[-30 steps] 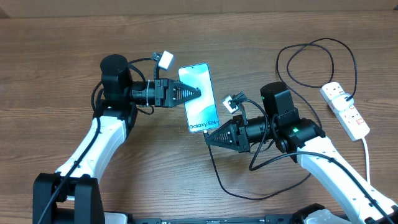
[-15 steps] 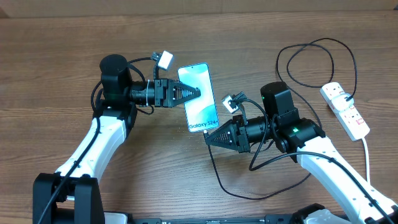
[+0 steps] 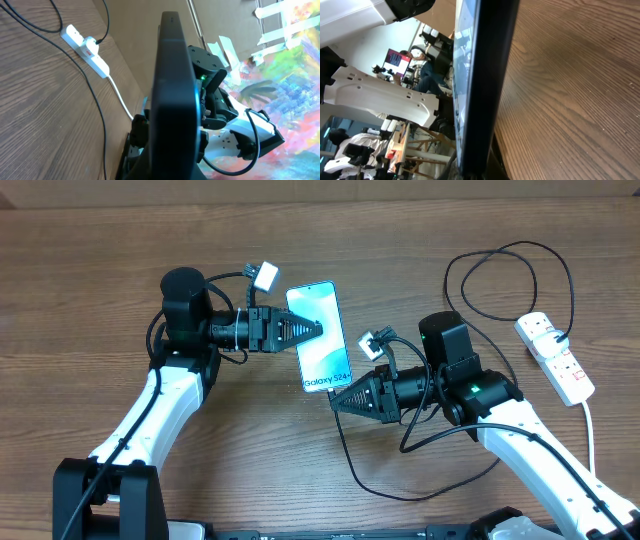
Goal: Plug charger to phone and switch on socket
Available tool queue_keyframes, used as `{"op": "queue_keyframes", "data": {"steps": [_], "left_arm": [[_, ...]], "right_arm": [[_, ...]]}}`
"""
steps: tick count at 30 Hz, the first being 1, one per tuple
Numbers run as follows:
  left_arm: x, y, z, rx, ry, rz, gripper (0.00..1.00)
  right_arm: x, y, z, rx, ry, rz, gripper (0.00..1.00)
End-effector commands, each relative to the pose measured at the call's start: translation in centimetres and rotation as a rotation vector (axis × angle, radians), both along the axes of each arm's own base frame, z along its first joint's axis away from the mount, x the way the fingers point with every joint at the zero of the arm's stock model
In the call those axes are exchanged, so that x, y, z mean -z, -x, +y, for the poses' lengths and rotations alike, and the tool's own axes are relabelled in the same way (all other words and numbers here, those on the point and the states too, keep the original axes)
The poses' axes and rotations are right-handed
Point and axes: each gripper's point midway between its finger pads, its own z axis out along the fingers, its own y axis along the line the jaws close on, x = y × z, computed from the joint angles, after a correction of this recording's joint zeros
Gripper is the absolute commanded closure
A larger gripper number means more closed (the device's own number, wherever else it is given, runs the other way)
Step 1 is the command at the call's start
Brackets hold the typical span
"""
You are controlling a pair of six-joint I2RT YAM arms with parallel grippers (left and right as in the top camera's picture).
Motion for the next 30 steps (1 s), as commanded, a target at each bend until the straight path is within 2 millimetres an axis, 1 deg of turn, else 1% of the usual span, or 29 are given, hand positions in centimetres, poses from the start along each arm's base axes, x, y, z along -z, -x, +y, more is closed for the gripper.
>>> {"op": "queue_keyframes", "data": {"steps": [1,15,30], "left_arm": [[-0.79,0.13,0.19,0.004,0.005,-0.029,0.96],[-0.75,-0.10,0.17,-0.009,0.003,-0.032,0.96],[-0.75,-0.10,0.17,-0.009,0.003,-0.031,0.96]], "right_arm": [[-0.62,0.17,0.04,-0.014,-0.021,-0.005,0.96],[-1.14,0.75,0.08,-0.046,-0.051,0.008,0.96],[-0.89,0.54,0.06,-0.030,-0.035,0.018,0.96]]}}
